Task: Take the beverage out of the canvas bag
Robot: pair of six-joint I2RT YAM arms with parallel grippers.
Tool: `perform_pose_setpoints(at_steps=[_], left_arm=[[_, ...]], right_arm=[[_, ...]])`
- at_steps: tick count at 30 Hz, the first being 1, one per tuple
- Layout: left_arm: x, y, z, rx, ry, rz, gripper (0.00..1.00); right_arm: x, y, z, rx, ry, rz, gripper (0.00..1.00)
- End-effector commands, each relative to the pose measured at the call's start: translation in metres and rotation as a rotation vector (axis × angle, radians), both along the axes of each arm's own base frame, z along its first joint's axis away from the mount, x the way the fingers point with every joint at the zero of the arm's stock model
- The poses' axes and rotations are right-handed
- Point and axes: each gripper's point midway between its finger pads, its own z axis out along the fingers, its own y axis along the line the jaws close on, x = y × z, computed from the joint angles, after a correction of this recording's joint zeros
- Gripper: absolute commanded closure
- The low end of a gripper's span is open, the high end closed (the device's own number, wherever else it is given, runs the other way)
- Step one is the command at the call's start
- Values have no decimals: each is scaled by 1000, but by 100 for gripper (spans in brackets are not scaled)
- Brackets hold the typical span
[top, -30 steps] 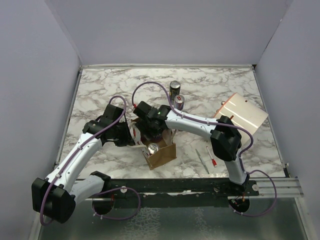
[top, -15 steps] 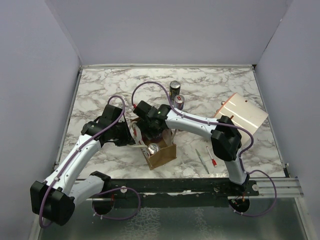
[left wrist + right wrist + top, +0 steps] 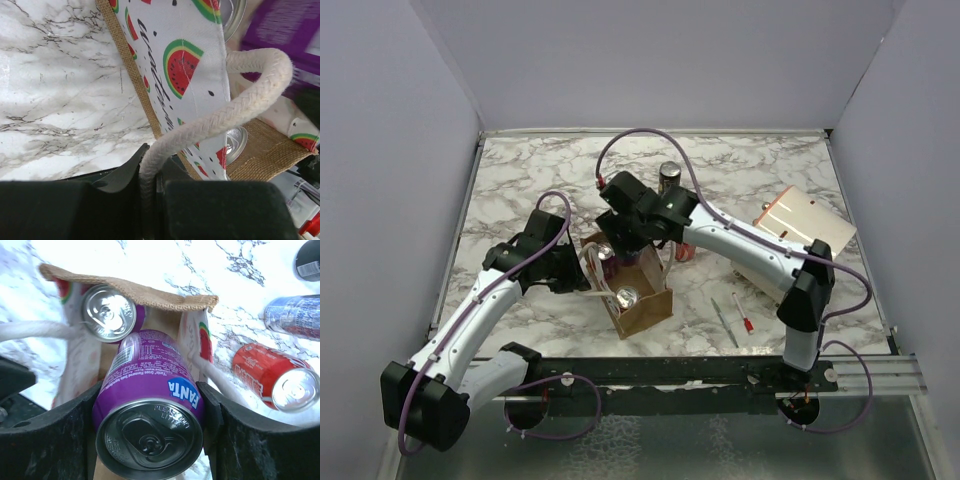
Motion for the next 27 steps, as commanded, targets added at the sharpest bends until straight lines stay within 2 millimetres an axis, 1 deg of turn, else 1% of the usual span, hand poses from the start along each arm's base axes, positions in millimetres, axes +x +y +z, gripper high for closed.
perform_pose_setpoints(at_steps=[1, 5, 8, 11, 13, 17, 19, 21, 24, 26, 27], left_arm=[[-9, -1, -4, -6, 17, -45, 100], [-8, -1, -5, -8, 11, -43, 100], [-7, -3, -6, -21, 10, -32, 100], [-7, -5, -6, -36, 8, -34, 100], [-7, -3, -8, -20, 11, -36, 100], [-3, -2, -12, 2, 15, -46, 100], [-1, -2, -15, 8, 19, -47, 100], [2, 0, -15, 26, 20, -46, 100], [8, 6, -13, 77, 14, -45, 100], [9, 10, -12, 102, 20, -43, 100], [7, 11, -13, 108, 27, -43, 100]], right_arm=[[-7, 7, 73, 234, -55, -38, 86], [-12, 3, 106, 329, -96, -32, 90], [-7, -2, 137, 384, -173, -37, 92], [3, -8, 171, 423, -280, -42, 92], [12, -13, 191, 431, -364, -58, 92], [34, -24, 223, 425, -520, -110, 92], [48, -32, 234, 408, -580, -158, 92], [68, -44, 237, 383, -615, -223, 95], [106, -63, 231, 369, -620, -291, 97], [125, -64, 224, 370, -611, -271, 98], [134, -61, 220, 363, -609, -250, 98]])
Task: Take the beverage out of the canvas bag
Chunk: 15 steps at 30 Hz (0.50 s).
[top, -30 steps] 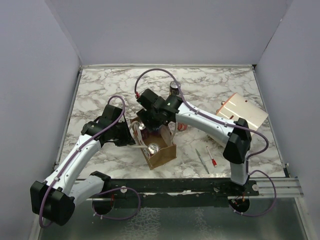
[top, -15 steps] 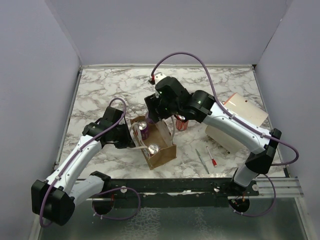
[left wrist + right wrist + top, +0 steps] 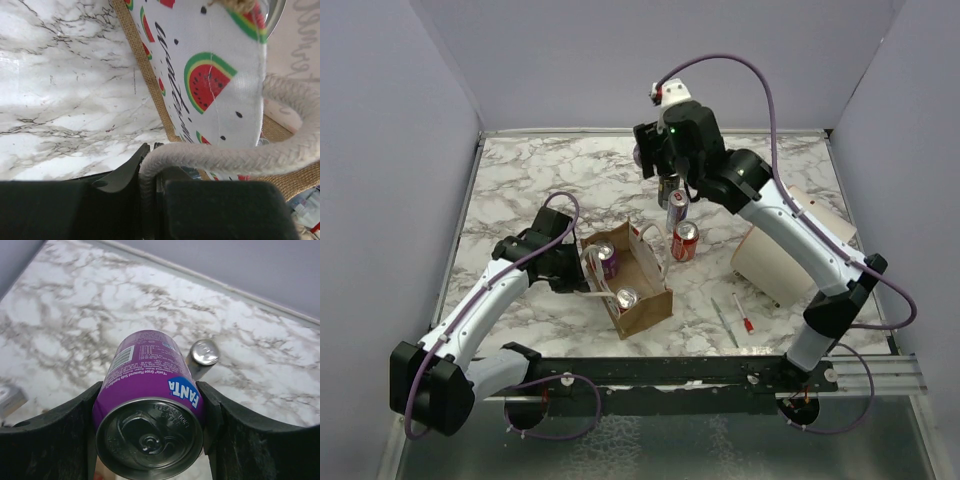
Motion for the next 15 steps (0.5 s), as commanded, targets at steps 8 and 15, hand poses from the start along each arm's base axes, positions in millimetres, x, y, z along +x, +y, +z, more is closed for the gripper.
perform_pose_setpoints(at_steps=[8, 15], left_arm=[[-5, 14, 1, 85, 28, -8, 100], [-9, 16, -4, 106, 70, -13, 100]], right_arm=[[106, 18, -43, 11, 11, -71, 98], [122, 42, -109, -34, 127, -44, 98]])
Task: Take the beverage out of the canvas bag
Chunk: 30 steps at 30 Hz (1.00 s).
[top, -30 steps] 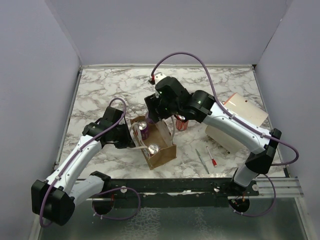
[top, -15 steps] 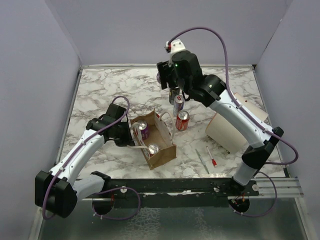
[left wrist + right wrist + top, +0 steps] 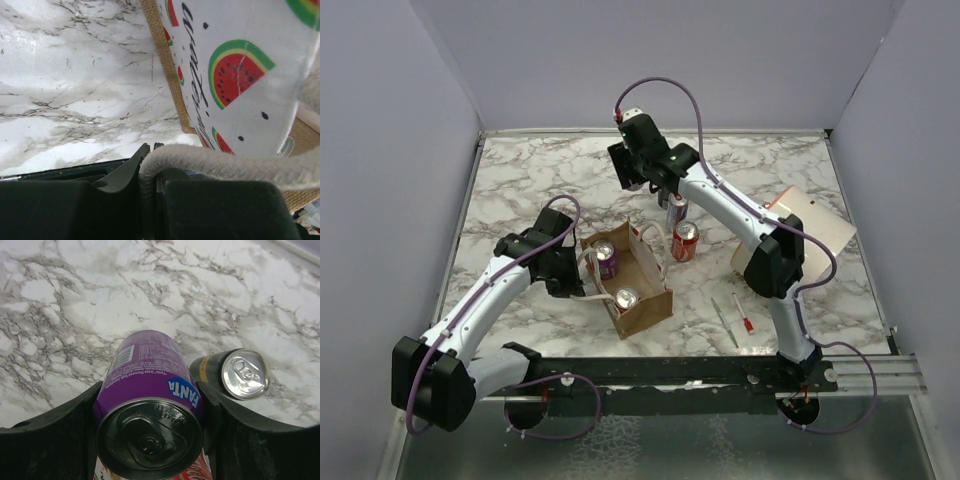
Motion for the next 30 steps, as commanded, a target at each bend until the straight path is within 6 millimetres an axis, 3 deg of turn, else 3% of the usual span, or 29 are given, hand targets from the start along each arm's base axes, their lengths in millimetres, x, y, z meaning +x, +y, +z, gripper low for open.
perform_pose_setpoints(at_steps=[1, 5, 8, 17, 24, 30], left_arm=[[-2, 6, -2, 42, 25, -7, 100], [-3, 6, 0, 45, 37, 0, 100], [-4, 7, 3, 48, 41, 9, 100], [-3, 8, 8, 53, 43, 17, 100], [-2, 7, 9, 55, 43, 19, 100], [3, 7, 10, 61, 35, 25, 100]], right_arm=[[13, 17, 15, 101, -28, 2, 98], [13, 17, -29, 45, 60, -20, 98], [14, 16, -52, 14, 102, -36, 97], [26, 3, -88, -34, 159, -97, 93], [21, 1, -115, -74, 217, -75, 86], [27, 5, -123, -61, 227, -59, 78]])
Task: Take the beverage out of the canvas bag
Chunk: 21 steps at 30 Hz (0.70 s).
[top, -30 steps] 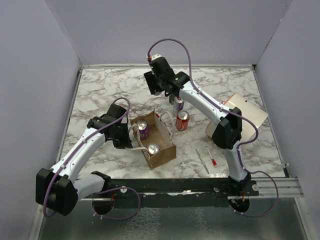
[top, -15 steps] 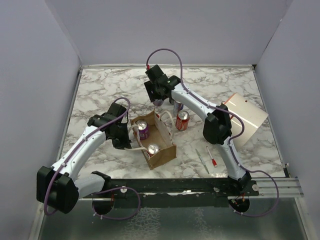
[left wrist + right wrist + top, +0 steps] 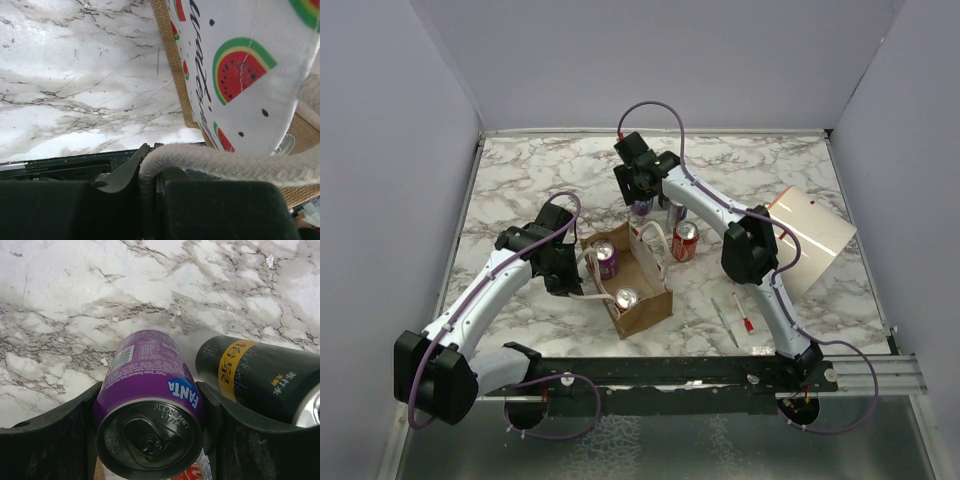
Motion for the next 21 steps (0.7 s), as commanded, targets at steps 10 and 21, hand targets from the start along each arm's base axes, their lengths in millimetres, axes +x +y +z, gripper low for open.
perform_pose_setpoints(at_steps=[10, 21], left_arm=[[10, 3, 8, 32, -25, 10, 100], [14, 2, 12, 19, -56, 12, 100]], right_arm=[[18, 12, 3, 69, -16, 27, 44], [17, 17, 47, 133, -71, 69, 12]])
